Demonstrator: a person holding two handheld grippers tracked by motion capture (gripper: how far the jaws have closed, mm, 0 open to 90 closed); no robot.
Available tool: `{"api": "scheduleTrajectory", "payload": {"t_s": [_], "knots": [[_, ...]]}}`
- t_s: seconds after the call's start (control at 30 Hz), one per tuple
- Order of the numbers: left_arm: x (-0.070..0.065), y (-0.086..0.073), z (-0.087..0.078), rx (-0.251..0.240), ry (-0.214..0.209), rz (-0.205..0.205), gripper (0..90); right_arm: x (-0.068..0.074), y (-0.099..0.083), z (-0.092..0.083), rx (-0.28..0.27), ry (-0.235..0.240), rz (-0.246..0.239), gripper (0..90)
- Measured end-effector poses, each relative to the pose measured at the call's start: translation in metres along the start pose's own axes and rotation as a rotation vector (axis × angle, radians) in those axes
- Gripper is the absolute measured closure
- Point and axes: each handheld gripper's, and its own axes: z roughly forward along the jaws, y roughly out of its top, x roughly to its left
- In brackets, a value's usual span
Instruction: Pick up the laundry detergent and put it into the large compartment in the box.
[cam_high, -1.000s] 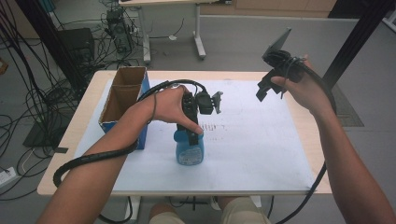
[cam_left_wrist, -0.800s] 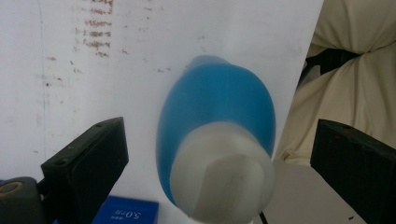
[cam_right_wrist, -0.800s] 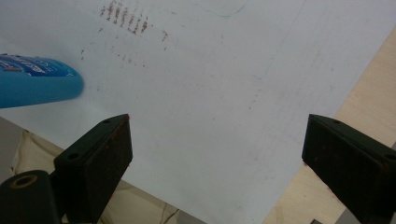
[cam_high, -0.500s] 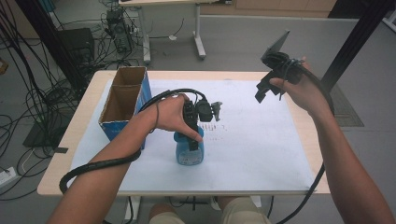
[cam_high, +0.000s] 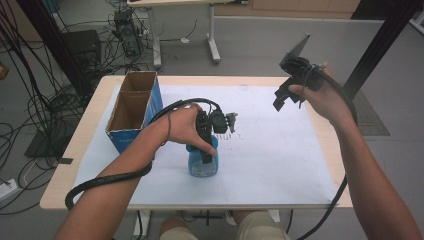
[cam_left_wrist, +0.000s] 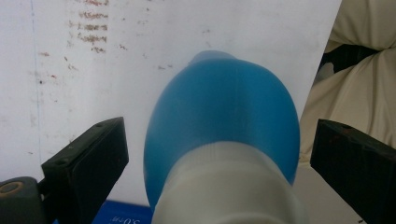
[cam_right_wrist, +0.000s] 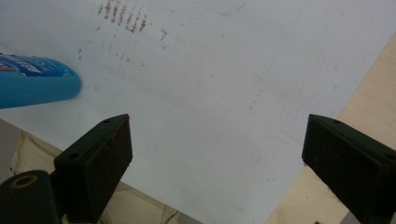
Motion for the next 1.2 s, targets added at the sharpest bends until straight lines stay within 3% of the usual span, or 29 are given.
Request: {"api": "scheduleTrajectory", "payload": {"t_s": [1.2], "knots": [[-0.0029, 0.0001, 0.0056, -0.001, 0.005, 0.004, 5.1, 0.0022, 0.0016, 0.0020, 0.002, 0.003, -0.006, 8.9]]}}
